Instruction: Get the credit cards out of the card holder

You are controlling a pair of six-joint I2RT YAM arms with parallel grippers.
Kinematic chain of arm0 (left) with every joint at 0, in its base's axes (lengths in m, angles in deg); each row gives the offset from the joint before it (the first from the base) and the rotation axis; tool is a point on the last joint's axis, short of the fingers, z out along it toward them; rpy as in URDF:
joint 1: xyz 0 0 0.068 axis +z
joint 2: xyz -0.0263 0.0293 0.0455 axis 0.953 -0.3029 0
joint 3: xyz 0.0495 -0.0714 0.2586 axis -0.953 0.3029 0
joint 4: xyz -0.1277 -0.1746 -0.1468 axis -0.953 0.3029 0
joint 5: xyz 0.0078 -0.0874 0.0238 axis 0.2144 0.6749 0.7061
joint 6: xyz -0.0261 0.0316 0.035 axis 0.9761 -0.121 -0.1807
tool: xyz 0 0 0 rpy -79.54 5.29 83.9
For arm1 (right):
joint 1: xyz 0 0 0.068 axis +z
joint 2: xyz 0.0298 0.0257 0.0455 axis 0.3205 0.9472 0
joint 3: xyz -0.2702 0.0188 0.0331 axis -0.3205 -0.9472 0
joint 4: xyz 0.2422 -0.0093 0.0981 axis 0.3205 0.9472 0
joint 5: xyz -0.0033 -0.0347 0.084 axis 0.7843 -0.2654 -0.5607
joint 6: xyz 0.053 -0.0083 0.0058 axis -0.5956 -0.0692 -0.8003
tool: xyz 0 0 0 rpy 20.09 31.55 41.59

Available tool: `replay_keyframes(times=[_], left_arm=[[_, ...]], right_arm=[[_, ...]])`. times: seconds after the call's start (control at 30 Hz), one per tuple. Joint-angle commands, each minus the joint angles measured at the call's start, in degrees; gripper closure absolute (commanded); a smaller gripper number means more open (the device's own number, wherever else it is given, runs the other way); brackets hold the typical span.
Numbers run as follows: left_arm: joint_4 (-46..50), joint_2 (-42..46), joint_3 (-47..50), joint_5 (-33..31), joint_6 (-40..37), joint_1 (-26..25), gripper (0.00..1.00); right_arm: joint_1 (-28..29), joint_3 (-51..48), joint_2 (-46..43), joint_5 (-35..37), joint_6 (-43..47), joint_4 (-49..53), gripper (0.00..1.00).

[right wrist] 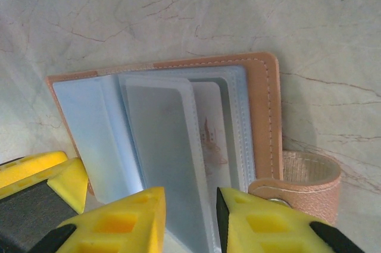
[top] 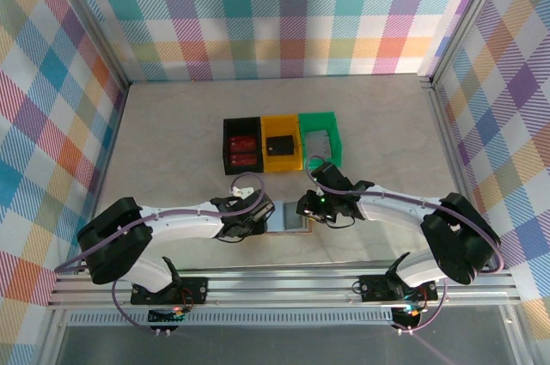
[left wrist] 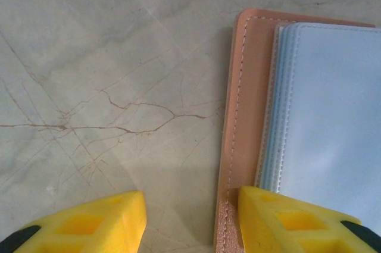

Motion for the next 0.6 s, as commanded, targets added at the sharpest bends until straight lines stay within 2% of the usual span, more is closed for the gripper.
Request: replay_keyframes(times=[0.0,0.57], left_arm=[[-5.6,-3.9,0.9,3.9,0.7,-0.5,0.53],[-6.1,-4.2,0.9,3.7,1.1,-0.9,0.53]], right_arm=[[0.1,-1.0,0.4,1.1,1.1,-0.8,0.71],[0.7,-1.4,0.1,-2.3,0.9,-6.0,0.75]])
